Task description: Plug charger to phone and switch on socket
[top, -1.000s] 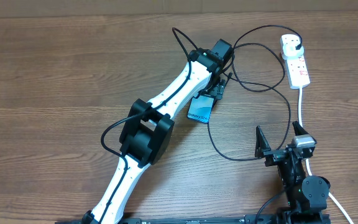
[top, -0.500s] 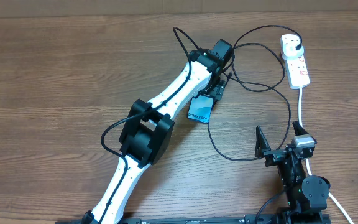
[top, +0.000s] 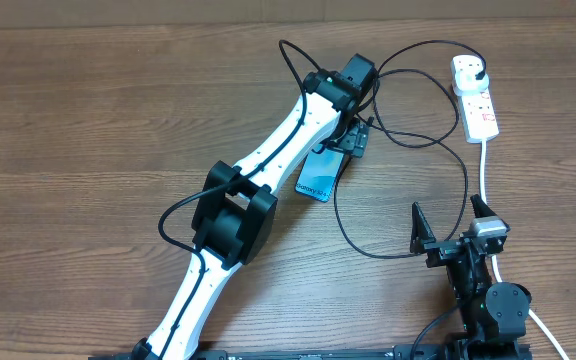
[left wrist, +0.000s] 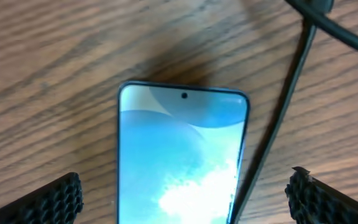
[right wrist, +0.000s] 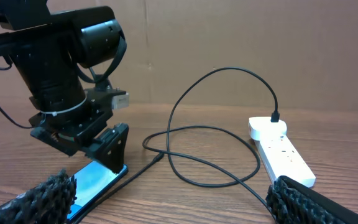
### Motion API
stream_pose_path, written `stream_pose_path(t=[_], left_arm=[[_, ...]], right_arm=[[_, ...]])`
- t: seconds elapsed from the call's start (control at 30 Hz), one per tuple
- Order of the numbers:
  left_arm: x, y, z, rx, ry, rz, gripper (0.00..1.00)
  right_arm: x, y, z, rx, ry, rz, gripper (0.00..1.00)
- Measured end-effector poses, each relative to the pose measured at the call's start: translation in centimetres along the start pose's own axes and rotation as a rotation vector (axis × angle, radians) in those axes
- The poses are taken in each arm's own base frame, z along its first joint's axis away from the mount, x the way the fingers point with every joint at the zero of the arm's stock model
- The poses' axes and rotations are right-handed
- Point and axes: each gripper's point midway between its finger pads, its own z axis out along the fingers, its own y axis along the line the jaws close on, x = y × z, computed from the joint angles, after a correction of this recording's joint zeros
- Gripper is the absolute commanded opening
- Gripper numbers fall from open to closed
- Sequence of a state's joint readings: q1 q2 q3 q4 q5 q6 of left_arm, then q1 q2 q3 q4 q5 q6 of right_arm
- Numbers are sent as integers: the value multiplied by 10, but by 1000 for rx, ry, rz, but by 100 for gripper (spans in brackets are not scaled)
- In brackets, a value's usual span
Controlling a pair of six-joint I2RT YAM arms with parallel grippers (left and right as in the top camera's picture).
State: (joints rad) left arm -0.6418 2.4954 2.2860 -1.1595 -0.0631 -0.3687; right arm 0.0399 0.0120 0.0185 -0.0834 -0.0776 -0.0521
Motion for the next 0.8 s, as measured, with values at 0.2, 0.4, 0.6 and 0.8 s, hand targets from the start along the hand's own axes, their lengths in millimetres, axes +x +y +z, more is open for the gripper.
stream_pose_path(t=[0.2, 0.4, 0.6, 0.8], left_arm=[[0, 1, 1, -8, -1, 0, 100], [8, 9, 11, -44, 18, 5, 100], [20, 14, 27, -66, 50, 7, 100], [18, 19, 28, -66, 51, -2, 100]], right_arm=[[0, 0, 0, -1, 0, 0, 100], [0, 0, 0, 0, 0, 0, 100], [0, 0, 0, 0, 0, 0, 100], [0, 0, 0, 0, 0, 0, 100]])
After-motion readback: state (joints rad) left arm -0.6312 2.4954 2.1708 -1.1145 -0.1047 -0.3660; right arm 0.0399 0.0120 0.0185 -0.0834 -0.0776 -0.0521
